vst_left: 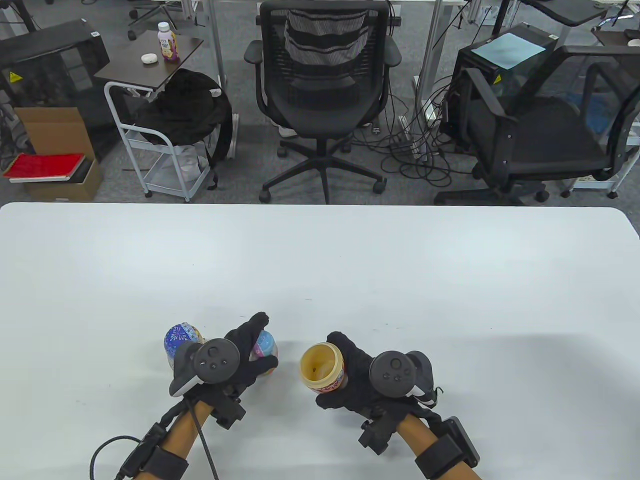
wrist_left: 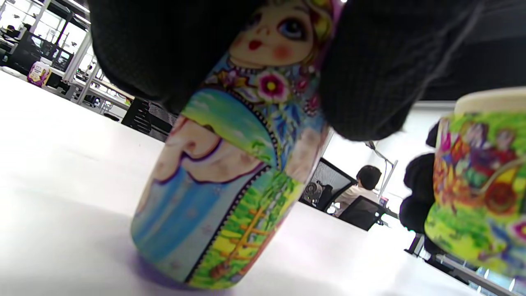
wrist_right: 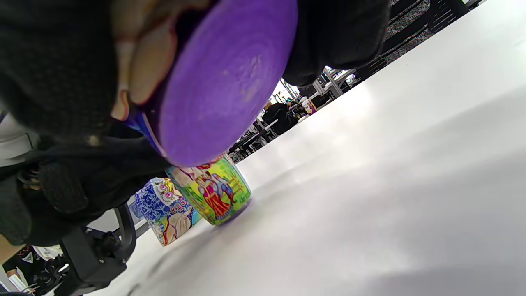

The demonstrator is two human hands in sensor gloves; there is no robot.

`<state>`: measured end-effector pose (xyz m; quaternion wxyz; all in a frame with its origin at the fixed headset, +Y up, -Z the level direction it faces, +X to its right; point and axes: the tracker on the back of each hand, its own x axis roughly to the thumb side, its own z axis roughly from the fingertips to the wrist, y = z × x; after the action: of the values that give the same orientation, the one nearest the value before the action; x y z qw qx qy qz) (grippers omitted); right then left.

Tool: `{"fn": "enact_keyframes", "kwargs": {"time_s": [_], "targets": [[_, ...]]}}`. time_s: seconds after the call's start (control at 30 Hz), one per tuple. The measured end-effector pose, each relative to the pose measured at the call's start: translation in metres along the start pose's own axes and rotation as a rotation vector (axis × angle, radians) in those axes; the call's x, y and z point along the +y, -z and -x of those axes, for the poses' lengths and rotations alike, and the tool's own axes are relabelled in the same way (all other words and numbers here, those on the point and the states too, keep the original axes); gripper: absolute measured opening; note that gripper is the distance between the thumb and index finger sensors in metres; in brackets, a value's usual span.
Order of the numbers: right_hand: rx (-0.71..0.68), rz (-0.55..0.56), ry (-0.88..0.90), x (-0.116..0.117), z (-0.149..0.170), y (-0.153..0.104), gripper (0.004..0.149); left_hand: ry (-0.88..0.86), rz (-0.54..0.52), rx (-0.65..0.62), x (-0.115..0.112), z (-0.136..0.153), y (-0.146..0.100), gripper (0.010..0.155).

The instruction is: Separate nested Russian dolls into individual dolls

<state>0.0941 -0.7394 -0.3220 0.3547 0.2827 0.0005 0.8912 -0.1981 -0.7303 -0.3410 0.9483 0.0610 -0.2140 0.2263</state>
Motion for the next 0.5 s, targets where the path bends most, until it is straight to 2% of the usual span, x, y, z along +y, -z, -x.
{"fn": "enact_keyframes", "kwargs": {"time_s": [0.17,0.23,0.3,0.37,0.43,0.5], "targets": [[-0.009,0.025,0.016,0.000,0.000,-0.001,0.114,-0.035,-0.010,0.017,-0.004,0.006,0.000,0.085],[-0.010,0.024,0.032,0.000,0.000,-0.001,0.115,-0.027,0.006,0.016,-0.003,0.006,-0.001,0.090],[-0.013,0.026,0.033,0.000,0.001,-0.001,0.115,-0.050,-0.027,-0.001,0.008,0.006,-0.003,0.095],[-0.018,0.030,0.027,-0.001,0.000,-0.002,0.114,-0.085,-0.117,-0.024,0.027,0.004,-0.009,0.095],[-0.022,0.034,0.032,-0.001,0.000,-0.002,0.114,-0.027,-0.206,-0.017,0.046,0.006,-0.018,0.094],[-0.030,0.038,0.039,0.000,-0.002,-0.003,0.114,0.143,-0.262,0.060,0.060,0.016,-0.028,0.094]]}}
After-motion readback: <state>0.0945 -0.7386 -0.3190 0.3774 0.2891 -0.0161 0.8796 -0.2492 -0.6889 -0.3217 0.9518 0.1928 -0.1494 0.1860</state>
